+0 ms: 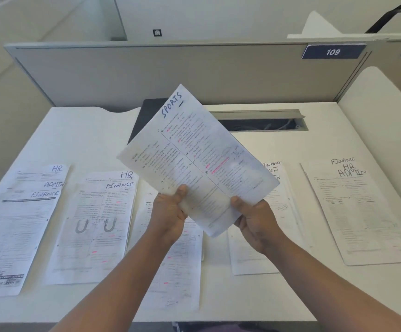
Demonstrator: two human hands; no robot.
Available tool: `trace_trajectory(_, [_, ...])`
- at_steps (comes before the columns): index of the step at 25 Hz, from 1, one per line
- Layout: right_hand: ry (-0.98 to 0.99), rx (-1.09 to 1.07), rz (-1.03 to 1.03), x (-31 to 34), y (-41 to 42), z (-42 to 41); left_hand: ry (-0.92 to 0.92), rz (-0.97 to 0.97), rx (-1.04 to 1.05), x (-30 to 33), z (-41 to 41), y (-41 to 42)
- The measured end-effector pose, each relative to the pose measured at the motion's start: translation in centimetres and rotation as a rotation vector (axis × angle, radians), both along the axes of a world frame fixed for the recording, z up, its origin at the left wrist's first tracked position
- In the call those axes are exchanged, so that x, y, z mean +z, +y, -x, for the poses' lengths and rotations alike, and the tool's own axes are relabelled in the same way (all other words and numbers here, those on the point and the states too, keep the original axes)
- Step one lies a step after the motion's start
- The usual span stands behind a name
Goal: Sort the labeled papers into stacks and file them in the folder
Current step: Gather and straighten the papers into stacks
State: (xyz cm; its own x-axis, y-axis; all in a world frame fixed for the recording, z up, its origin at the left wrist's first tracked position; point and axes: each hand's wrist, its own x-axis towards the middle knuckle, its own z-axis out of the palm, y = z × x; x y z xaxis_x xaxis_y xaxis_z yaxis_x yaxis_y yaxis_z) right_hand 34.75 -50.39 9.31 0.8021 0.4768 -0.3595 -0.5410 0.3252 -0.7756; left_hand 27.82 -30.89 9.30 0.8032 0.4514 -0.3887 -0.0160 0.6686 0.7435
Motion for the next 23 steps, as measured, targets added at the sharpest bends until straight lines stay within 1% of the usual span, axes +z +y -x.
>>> trace_trajectory(2, [-0.106, -0.001, 0.128, 0.6, -1.9, -1.4, 0.046, -0.044, 0.048, 0.3, -0.3, -1.1])
trace_trajectory(3, [-0.177, 0.008, 0.196, 0.9, -3.1, -2.2, 0.076, -0.111, 0.102, 0.6, -0.4, -1.2])
trace_trajectory(4, [-0.255, 0.022, 0.255, 1.2, -4.5, -3.2, 0.114, -0.214, 0.164, 0.8, -0.4, -0.9])
trace_trajectory(6, [-0.416, 0.088, 0.336, 1.9, -7.4, -5.2, 0.216, -0.499, 0.246, 1.5, -0.1, 0.4])
trace_trajectory(8, [-0.545, 0.192, 0.432, 2.7, -9.8, -7.0, 0.272, -0.819, 0.181, 2.0, 0.3, 1.7])
trace_trajectory(9, [-0.588, 0.239, 0.498, 2.8, -10.5, -7.7, 0.253, -0.915, 0.098, 2.2, 0.3, 2.2])
trace_trajectory(10, [-0.618, 0.276, 0.553, 2.8, -11.0, -8.2, 0.237, -0.936, -0.001, 2.3, 0.3, 2.3])
trace_trajectory(11, [-0.631, 0.303, 0.582, 2.7, -11.3, -8.6, 0.230, -0.894, -0.069, 2.3, 0.2, 2.0])
trace_trajectory(12, [-0.633, 0.322, 0.589, 2.4, -11.5, -8.7, 0.239, -0.855, -0.082, 2.2, 0.1, 1.6])
trace_trajectory(14, [-0.634, 0.337, 0.574, 1.9, -11.6, -8.8, 0.259, -0.842, 0.002, 1.6, 0.4, 0.8])
trace_trajectory(17, [-0.649, 0.338, 0.591, 0.8, -11.5, -8.4, 0.234, -0.858, 0.094, 0.9, 1.0, -0.2])
trace_trajectory(19, [-0.643, 0.339, 0.610, -0.2, -11.2, -7.6, 0.252, -0.828, 0.103, -0.1, 1.3, -1.0])
trace_trajectory(23, [-0.519, 0.304, 0.685, -2.4, -10.2, -6.6, 0.344, -0.689, 0.057, -2.4, 1.6, -2.3])
